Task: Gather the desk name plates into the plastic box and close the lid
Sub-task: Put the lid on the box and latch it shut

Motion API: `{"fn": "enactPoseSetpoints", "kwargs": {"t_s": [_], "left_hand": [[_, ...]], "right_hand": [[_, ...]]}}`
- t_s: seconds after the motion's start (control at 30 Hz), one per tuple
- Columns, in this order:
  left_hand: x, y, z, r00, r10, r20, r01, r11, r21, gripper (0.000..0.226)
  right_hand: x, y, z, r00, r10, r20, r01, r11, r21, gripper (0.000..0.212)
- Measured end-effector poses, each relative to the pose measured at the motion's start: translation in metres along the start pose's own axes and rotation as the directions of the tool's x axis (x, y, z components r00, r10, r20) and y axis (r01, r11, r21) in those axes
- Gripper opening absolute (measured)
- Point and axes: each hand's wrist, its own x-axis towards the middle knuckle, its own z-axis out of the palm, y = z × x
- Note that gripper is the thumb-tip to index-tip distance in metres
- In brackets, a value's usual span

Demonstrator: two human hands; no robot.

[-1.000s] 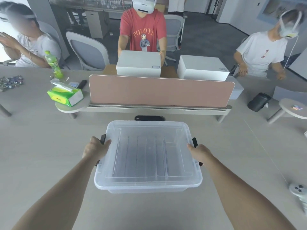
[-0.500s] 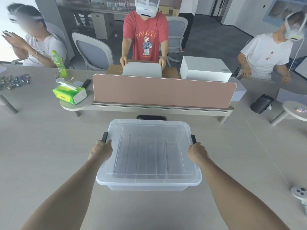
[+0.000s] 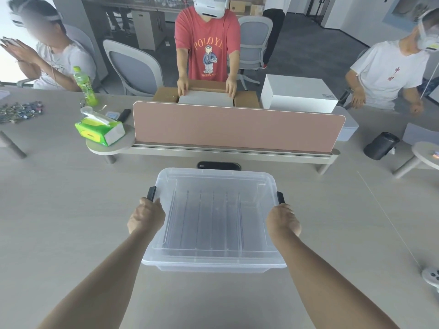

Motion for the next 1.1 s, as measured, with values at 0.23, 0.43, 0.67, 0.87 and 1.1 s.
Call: {"fn": "enactPoseSetpoints", "kwargs": {"t_s": [0.23, 0.43, 0.67, 0.87, 1.1], "left_hand": [[-0.003, 0.003, 0.003, 0.998, 0.022, -0.058, -0.023, 1.000, -0.019, 0.045], [-0.008, 0.008, 0.004, 0.997, 0.030, -0.074, -0.031, 0.999, -0.012, 0.038], [0.002, 0.021, -0.002, 0.975, 0.133, -0.177, -0.129, 0.991, 0.032, 0.061], [0.016, 0.063, 0.001, 0.873, 0.480, -0.080, -0.469, 0.874, 0.131, 0.070], [0.034, 0.078, 0.033, 0.873, 0.481, 0.077, -0.482, 0.831, 0.279, 0.075]], "right_hand": [[-0.003, -0.003, 0.001, 0.999, -0.016, -0.029, 0.014, 0.998, -0.063, 0.041], [-0.005, -0.002, 0.003, 0.996, -0.064, -0.069, 0.058, 0.994, -0.088, 0.037], [0.007, -0.008, -0.010, 0.967, -0.213, -0.142, 0.203, 0.976, -0.079, 0.053], [0.021, -0.044, -0.027, 0.853, -0.520, -0.031, 0.518, 0.854, -0.053, 0.064], [0.043, -0.055, -0.002, 0.826, -0.563, -0.008, 0.557, 0.819, -0.140, 0.062]]}}
